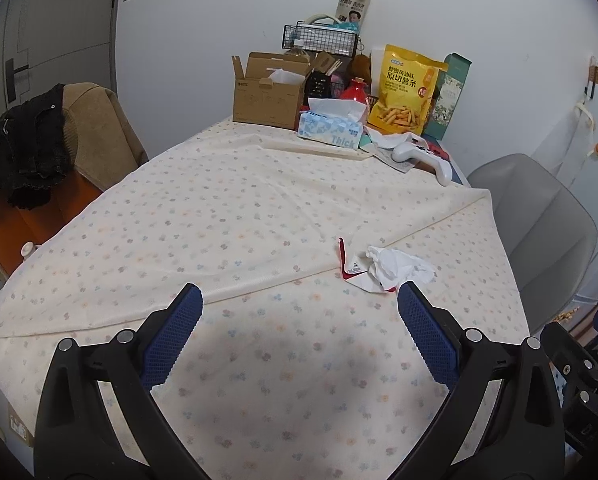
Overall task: Collect trash
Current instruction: 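Move both tools back over the table toward the crumpled white tissue, then grasp the crumpled white tissue with the right tool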
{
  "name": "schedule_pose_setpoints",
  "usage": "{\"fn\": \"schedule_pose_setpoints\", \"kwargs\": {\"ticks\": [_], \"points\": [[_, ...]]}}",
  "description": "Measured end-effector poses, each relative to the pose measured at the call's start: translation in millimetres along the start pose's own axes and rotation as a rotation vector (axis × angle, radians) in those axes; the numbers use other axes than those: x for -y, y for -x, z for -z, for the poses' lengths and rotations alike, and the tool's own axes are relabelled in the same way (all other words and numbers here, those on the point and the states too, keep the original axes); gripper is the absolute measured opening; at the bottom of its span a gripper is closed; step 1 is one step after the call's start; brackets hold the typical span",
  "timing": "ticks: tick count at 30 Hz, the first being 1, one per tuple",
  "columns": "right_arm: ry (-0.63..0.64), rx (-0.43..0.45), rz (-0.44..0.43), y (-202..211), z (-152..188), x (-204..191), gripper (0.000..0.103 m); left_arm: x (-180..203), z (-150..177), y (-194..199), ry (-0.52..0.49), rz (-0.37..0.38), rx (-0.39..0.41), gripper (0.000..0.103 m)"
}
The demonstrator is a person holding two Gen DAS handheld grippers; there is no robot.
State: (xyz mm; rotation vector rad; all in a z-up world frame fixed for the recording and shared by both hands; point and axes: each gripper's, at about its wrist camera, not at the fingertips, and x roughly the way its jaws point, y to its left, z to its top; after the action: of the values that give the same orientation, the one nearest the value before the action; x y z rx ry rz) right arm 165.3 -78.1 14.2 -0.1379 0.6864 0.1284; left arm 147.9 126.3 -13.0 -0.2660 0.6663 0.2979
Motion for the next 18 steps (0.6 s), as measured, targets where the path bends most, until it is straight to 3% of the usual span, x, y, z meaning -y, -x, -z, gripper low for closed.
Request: {"fn": "schedule_pose_setpoints", "kwargs": {"ticks": [11, 18], "points": [[-0.007, -0.067, -0.047, -51, -14, 2, 0.087, 10, -12, -44, -0.021, -0.019, -0.051, 0.097], [-0.029, -0.112, -0.075, -82, -18, 2, 0.084, 14, -18, -76, -0.029, -0.009, -0.102, 0.088]]}}
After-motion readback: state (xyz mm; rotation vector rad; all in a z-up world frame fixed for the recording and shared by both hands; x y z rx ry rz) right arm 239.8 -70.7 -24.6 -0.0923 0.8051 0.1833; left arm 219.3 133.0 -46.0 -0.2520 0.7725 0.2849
